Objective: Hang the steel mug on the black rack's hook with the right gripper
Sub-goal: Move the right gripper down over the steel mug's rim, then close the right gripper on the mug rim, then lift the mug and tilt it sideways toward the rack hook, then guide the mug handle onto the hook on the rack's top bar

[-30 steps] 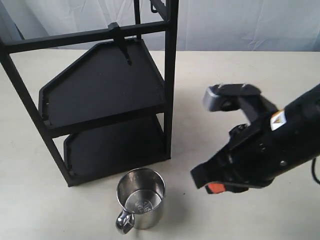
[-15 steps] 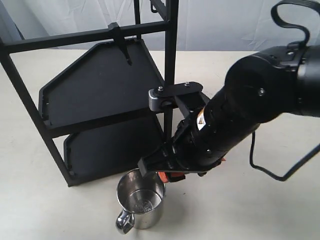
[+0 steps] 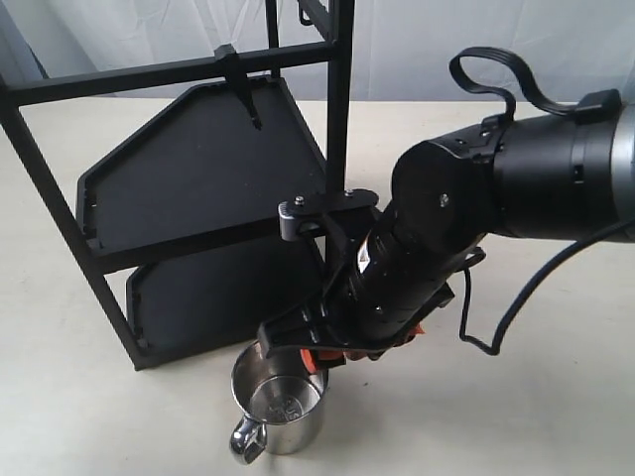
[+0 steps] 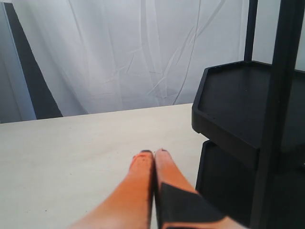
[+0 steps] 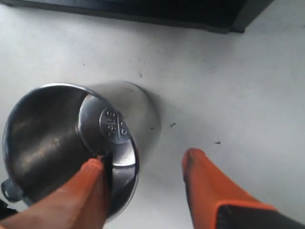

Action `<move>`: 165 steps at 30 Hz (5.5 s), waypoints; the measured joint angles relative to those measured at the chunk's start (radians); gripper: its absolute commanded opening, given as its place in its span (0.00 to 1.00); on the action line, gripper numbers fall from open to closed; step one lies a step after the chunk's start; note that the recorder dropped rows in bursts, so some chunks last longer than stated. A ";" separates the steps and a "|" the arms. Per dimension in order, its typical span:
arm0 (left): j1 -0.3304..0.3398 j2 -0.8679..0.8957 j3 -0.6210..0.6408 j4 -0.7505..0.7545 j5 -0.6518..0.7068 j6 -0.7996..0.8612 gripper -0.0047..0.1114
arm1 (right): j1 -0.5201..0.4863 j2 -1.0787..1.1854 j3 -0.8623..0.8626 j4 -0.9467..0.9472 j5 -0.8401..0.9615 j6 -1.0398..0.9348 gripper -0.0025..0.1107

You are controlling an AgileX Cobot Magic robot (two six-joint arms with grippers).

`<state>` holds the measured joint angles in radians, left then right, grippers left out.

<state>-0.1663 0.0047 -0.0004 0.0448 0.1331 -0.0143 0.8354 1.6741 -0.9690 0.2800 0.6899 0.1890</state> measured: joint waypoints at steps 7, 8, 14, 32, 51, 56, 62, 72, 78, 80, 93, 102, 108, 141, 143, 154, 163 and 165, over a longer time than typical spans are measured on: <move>0.000 0.000 0.000 0.000 0.000 0.000 0.05 | 0.000 0.028 0.000 -0.002 -0.032 0.000 0.01; 0.000 0.000 0.000 0.000 0.000 0.000 0.05 | 0.000 0.028 0.000 -0.002 -0.032 -0.002 0.01; 0.000 0.000 0.000 0.000 0.000 0.000 0.05 | 0.000 0.028 -0.007 0.004 0.036 -0.012 0.01; 0.000 0.000 0.000 0.000 0.000 0.000 0.05 | -0.087 -0.349 0.150 0.322 0.086 -0.054 0.01; 0.000 0.000 0.000 0.000 0.000 0.000 0.05 | -0.124 -0.592 0.356 0.989 -0.175 -0.088 0.01; 0.000 0.000 0.000 0.000 0.000 0.000 0.05 | -0.196 -0.592 0.366 1.062 -0.199 -0.081 0.01; 0.000 0.000 0.000 0.000 0.000 0.000 0.05 | -0.324 -0.606 0.366 1.131 -0.202 -0.081 0.01; 0.000 0.000 0.000 0.000 0.000 0.000 0.05 | -0.361 -0.601 0.366 1.141 -0.207 -0.081 0.01; 0.000 0.000 0.000 0.000 0.000 0.000 0.05 | -0.361 -0.554 0.366 1.097 -0.213 -0.081 0.01; 0.000 0.000 0.000 0.000 0.000 0.000 0.05 | -0.361 -0.550 0.366 1.094 -0.221 -0.081 0.01; 0.000 0.000 0.000 0.000 0.000 0.000 0.05 | -0.361 -0.550 0.366 1.047 -0.251 -0.081 0.01; 0.000 0.000 0.000 0.000 0.000 0.000 0.05 | -0.363 -0.550 0.366 1.068 -0.246 -0.081 0.01; 0.000 0.000 0.000 0.000 0.000 0.000 0.05 | -0.363 -0.558 0.331 1.113 -0.229 -0.097 0.01; 0.000 0.000 0.000 0.000 0.000 0.000 0.05 | -0.363 -0.568 0.412 1.102 -0.296 -0.081 0.01; 0.000 0.000 0.000 0.000 0.000 0.000 0.05 | -0.363 -0.568 0.412 1.105 -0.296 -0.081 0.01; 0.000 0.000 0.000 0.000 0.000 0.000 0.05 | -0.363 -0.568 0.412 1.106 -0.302 -0.081 0.02; 0.000 0.000 0.000 0.000 0.000 0.000 0.05 | -0.363 -0.568 0.412 1.106 -0.302 -0.083 0.02; 0.000 0.000 0.000 0.000 0.000 0.000 0.05 | -0.363 -0.568 0.412 1.106 -0.302 -0.087 0.02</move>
<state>-0.1663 0.0047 -0.0004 0.0448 0.1331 -0.0143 0.4721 1.1057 -0.5573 1.3862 0.3882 0.1020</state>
